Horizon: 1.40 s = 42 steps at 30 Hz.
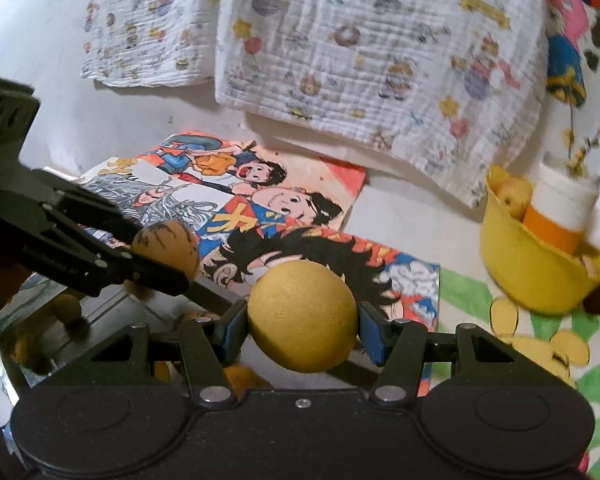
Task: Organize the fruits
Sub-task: 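Carry the yellow fruit and striped melon over the metal tray with both tools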
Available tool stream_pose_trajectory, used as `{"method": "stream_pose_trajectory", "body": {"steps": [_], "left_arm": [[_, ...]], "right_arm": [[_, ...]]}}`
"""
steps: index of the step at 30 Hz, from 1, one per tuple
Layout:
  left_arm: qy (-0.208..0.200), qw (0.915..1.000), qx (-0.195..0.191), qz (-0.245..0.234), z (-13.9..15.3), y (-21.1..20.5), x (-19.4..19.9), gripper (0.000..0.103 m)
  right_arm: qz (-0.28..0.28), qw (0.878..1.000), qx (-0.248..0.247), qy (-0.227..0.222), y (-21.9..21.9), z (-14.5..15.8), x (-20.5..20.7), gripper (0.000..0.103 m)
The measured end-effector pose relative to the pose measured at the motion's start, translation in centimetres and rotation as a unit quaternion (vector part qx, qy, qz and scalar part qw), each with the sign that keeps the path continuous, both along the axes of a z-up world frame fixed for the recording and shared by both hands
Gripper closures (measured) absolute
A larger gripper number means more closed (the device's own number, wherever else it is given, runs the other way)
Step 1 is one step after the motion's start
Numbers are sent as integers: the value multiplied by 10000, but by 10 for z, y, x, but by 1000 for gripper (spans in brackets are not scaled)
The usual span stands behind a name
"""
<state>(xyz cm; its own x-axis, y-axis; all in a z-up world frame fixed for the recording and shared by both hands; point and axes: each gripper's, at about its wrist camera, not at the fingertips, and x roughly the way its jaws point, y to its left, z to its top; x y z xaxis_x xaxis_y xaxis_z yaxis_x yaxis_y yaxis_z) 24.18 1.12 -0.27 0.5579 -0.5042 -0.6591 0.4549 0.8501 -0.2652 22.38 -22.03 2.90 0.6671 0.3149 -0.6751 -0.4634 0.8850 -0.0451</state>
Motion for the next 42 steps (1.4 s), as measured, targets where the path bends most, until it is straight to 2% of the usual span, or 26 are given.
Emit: {"method": "stream_pose_trajectory", "body": {"steps": [5,15,27,35,42], "left_arm": [[143,9996,51,248,-4,-3,-4,48],[450,9972,102,593,-8,-9,-6,48],[668,9924,260,998,-10,-13,-6,48],[694,9902,346,1158,-13,-16,-8,48],[673,9900,366,1186,-13,-17,-8,47]], "right_arm": [[-344,9987,235,300,-9,-6,3,43],[-675,9930,585,777,-13,-12,9,43],[-1286,9744,1096,1484,-29,-15,23,43],[-1558,9650,1086,1810,-32,-27,29,43],[-1551,9657,1068,1786,-32,-26,29,43]]}}
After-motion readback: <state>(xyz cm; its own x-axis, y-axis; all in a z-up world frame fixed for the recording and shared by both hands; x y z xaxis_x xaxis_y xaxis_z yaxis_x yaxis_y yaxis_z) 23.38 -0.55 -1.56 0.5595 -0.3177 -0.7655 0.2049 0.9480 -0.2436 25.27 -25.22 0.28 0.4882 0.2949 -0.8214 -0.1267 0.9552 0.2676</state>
